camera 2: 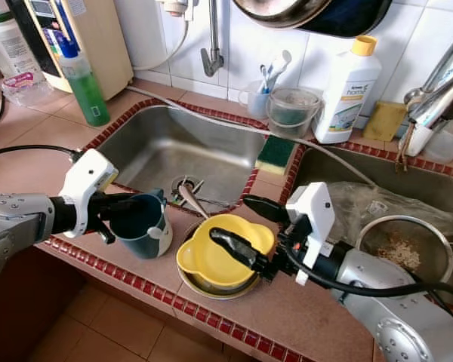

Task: Kitchen organization

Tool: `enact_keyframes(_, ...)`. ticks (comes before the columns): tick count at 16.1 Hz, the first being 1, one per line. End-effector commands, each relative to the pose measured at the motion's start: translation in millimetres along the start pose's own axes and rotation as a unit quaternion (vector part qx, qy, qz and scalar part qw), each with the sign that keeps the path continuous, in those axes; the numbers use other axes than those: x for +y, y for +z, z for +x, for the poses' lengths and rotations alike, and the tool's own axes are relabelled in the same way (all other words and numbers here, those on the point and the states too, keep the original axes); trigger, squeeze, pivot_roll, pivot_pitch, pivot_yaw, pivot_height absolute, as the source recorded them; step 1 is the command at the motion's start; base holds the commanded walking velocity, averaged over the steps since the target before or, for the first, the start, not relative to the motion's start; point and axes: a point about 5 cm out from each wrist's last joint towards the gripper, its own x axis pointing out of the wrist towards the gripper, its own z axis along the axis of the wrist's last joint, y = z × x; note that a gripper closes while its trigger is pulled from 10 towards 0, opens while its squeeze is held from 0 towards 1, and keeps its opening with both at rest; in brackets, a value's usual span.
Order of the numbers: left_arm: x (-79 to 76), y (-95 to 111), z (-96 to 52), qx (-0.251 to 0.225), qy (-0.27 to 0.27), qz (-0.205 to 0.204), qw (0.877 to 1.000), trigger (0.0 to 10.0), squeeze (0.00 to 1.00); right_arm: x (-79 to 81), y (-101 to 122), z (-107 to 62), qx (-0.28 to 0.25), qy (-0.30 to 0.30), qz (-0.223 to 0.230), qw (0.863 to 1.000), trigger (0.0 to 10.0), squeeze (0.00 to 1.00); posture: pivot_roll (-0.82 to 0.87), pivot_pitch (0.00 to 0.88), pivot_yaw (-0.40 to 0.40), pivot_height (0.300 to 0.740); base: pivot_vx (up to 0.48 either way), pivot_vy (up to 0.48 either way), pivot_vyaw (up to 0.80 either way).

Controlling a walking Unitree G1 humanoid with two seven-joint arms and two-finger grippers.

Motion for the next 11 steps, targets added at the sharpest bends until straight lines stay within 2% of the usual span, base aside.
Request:
enact_keyframes(1, 5.0, 2, -3.6, 0.003, 0.009, 0.006, 1.0, 0.0, 0.0, 2.8, 5, 1.7, -0.008, 0.009, -0.009, 1.0, 10.0, 0.0, -0.16, 0.063, 0.009, 0.74, 0.0, 0.0, 0.0)
enact_keyframes(6, 10.8, 6, -8.0, -0.007, 0.022, 0.011, 1.0, 0.0, 0.0, 2.8, 5, 3.2, -0.006, 0.015, -0.008, 1.0, 10.0, 0.0, -0.16, 0.047, 0.004, 0.74, 0.0, 0.0, 0.0)
enact_keyframes(11, 23.0, 22, -17.4, -0.047, 0.046, 0.004, 0.998, 0.0, 0.0, 1.9, 6, 4.6, -0.009, 0.018, -0.009, 1.0, 10.0, 0.0, -0.16, 0.038, 0.0, 0.74, 0.0, 0.0, 0.0)
